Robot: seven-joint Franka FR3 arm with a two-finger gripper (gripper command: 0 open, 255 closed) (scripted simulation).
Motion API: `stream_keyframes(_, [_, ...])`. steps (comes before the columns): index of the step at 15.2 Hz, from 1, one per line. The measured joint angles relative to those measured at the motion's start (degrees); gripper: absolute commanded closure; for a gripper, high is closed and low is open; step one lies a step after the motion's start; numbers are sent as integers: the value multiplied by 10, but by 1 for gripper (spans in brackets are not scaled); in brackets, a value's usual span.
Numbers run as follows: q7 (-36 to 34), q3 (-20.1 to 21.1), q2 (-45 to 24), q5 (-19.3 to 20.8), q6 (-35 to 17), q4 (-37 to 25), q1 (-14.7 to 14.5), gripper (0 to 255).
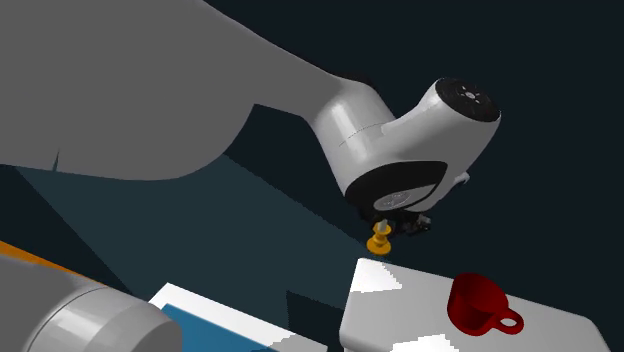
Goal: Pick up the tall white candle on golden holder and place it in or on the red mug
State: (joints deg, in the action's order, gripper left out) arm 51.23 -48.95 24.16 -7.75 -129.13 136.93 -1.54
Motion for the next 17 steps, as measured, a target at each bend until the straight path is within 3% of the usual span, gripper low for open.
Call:
stream_keyframes(5, [-12, 9, 7, 7, 34, -29, 5, 255])
stream_keyframes(9, [56, -71, -58, -37, 57, -92, -33, 255])
stream_keyframes(11, [107, -130, -114, -84, 79, -139, -66, 255])
stream_keyframes(13, [175, -197, -196, -158, 115, -186, -94, 255])
stream_keyframes(15, [252, -231, -305, -259, 172, -240, -74, 255])
stream_keyframes(17, [299, -214, -377, -323, 215, -287, -17, 255])
